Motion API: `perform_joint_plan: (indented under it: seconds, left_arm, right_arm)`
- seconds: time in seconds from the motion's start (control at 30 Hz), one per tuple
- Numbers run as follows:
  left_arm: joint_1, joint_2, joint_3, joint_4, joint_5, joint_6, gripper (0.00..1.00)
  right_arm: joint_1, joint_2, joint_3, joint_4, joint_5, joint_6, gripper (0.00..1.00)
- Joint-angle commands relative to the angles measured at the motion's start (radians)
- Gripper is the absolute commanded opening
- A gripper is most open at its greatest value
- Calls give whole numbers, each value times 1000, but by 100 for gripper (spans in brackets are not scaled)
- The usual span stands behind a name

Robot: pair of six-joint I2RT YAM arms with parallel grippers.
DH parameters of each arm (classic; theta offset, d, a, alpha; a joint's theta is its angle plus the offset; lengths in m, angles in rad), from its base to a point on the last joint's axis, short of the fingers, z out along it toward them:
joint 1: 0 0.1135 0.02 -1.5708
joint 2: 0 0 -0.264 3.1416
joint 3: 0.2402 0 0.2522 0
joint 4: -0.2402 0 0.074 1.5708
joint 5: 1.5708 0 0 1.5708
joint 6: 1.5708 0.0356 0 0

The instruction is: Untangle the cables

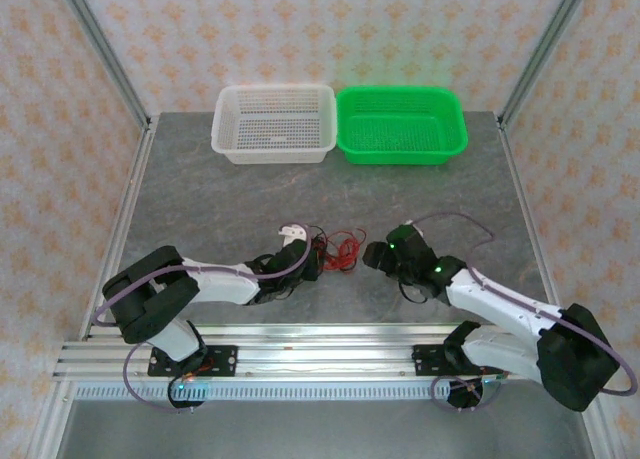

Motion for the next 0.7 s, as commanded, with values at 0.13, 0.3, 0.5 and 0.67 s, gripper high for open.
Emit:
perform_joint_plan:
  seconds: [0.13,0.3,0.5,0.67]
  left_arm:
    - [-7,18,42,-31,-11,-37,0]
    - [-6,25,51,-18,10,-28,0]
    - [-6,-11,54,-19,8,-26,0]
    - [-6,-70,40,-32,-3,-37,0]
  right_arm:
    - [12,83,-23,179,-161,64,88]
    - [43,238,19,274,-126,87,89]
    - [73,405,34,372,-99,105,80]
    - [73,429,-23,512,-78,98,45]
